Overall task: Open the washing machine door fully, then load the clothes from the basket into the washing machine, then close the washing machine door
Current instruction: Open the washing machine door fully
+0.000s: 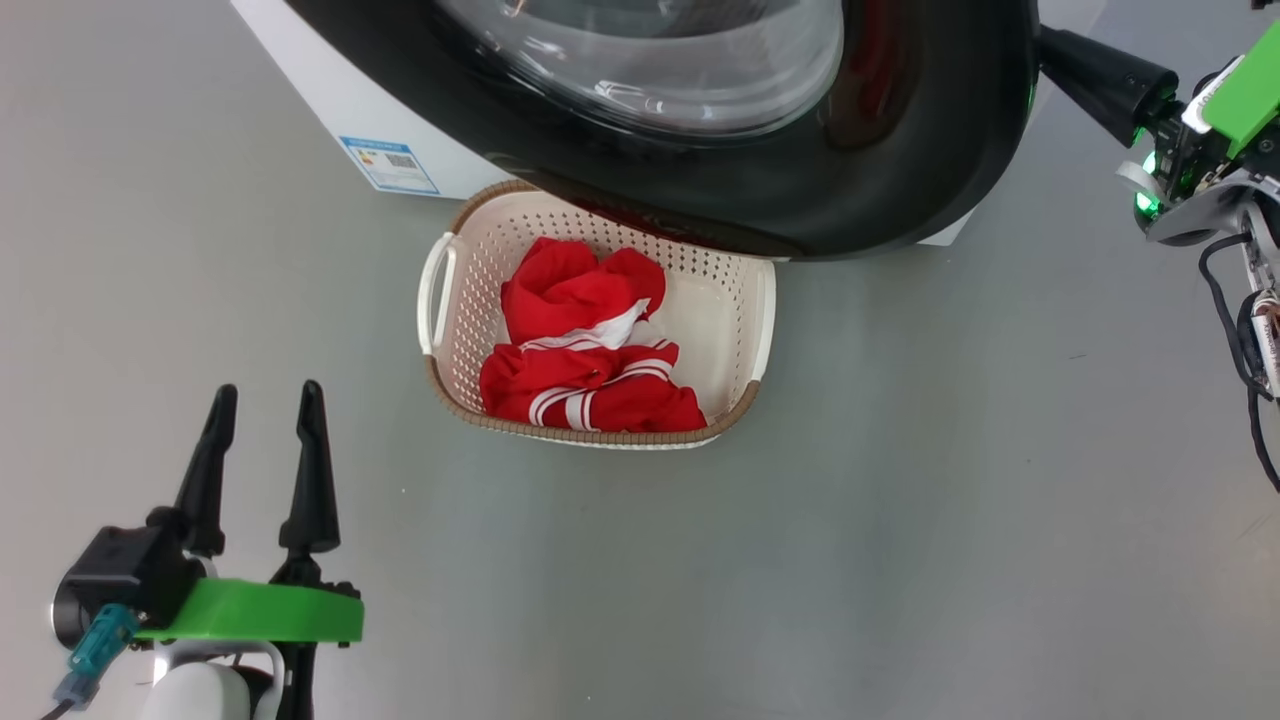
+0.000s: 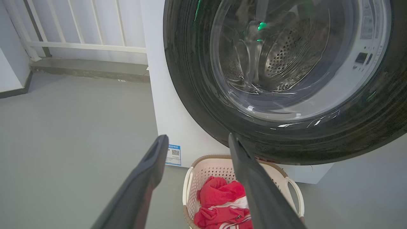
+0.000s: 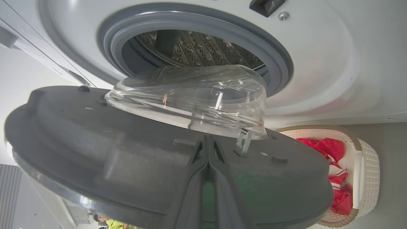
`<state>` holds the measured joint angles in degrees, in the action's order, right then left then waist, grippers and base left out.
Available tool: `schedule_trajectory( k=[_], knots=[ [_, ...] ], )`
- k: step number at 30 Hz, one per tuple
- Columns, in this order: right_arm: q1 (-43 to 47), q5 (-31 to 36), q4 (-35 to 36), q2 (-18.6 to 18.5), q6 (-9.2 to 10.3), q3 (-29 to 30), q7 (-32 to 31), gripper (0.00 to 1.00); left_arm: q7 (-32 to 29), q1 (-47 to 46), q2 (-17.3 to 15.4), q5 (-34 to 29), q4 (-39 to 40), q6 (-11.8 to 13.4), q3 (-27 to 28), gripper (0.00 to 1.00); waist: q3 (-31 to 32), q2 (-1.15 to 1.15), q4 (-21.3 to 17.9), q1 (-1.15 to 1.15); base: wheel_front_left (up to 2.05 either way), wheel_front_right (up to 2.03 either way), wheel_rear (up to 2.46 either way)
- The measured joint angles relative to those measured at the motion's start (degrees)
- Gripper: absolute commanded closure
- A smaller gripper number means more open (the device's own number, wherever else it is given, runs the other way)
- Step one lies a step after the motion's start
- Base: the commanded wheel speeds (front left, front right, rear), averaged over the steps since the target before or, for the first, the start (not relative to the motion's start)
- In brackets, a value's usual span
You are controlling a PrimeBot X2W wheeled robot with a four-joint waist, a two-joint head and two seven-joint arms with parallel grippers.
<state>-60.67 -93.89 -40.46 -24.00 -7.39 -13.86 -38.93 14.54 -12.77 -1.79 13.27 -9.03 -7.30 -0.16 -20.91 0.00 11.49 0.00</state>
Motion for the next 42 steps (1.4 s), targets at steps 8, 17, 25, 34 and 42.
schedule_trajectory(
  k=[8,17,25,34,42],
  knots=[
    [1.56,-0.08,0.36,0.44,0.0,-0.1,-0.89,1.0,0.0,0.91,-0.04,-0.01,-0.03,0.0,0.18,0.0,1.01,0.0,-0.28,0.0,0.0,0.0,0.0],
    [2.26,0.6,3.07,0.45,0.0,0.58,2.0,0.47,0.0,0.94,-0.07,-0.01,-0.03,0.0,0.34,0.0,1.57,0.0,-0.68,0.0,0.0,0.0,0.0],
    [4.8,1.57,6.64,0.27,0.0,2.09,5.05,0.0,0.0,1.96,-0.24,-0.13,-0.02,0.0,0.67,0.0,2.26,0.0,-1.56,0.0,0.0,0.0,0.0],
    [10.39,5.71,16.62,-1.12,0.0,3.2,11.04,0.0,0.0,2.01,-0.44,-0.2,0.07,0.0,1.11,0.0,2.87,0.0,-2.89,0.0,0.0,0.0,0.0],
    [16.84,12.11,27.0,-2.79,0.0,2.18,21.43,0.0,0.0,2.05,-0.53,-0.59,0.36,0.0,1.57,0.0,3.03,0.0,-3.96,0.0,0.0,0.0,0.0]
  ],
)
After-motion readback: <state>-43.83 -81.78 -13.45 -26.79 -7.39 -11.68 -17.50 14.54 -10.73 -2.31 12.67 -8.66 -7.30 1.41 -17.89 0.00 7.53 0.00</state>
